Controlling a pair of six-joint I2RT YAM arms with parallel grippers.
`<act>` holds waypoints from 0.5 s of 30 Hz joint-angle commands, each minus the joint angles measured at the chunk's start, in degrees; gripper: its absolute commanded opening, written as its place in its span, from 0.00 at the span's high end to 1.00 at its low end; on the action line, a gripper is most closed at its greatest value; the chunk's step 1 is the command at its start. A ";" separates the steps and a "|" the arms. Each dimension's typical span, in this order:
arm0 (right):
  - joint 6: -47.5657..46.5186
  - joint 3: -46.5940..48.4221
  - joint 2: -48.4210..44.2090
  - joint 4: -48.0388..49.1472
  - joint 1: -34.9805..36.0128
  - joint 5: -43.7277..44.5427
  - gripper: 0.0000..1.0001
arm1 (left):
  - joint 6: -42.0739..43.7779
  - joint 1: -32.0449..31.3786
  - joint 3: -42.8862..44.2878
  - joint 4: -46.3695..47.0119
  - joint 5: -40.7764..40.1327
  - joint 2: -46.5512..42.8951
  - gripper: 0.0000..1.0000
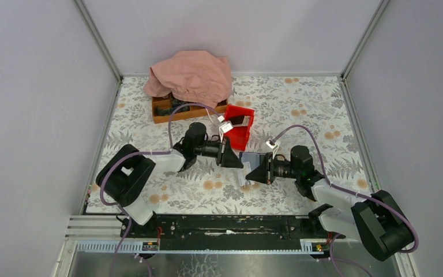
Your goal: Take the credit cards out of the card holder
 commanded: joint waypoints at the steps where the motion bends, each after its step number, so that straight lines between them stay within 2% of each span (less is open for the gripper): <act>1: -1.38 2.13 -1.38 0.73 0.53 1.00 1.00 | 1.92 -1.33 2.23 -1.10 2.12 1.33 0.82; 5: -1.58 2.11 -1.83 0.22 0.47 1.49 1.00 | 2.31 -1.71 2.57 -1.02 2.64 1.54 0.99; 10: -1.70 1.77 -3.67 -0.84 0.49 4.12 1.00 | 1.06 -1.71 2.45 0.48 3.05 1.67 1.00; 11: -1.71 1.41 -4.60 -0.96 0.48 4.92 0.82 | 0.40 -1.70 2.24 1.67 2.97 1.77 1.00; 12: -1.86 1.21 -5.69 -1.65 0.53 6.21 0.70 | -0.71 -1.63 1.84 3.22 2.58 1.73 1.00; 15: -2.26 0.30 -9.82 -3.83 0.51 10.64 0.57 | -4.90 -1.34 0.21 9.83 1.52 2.02 1.00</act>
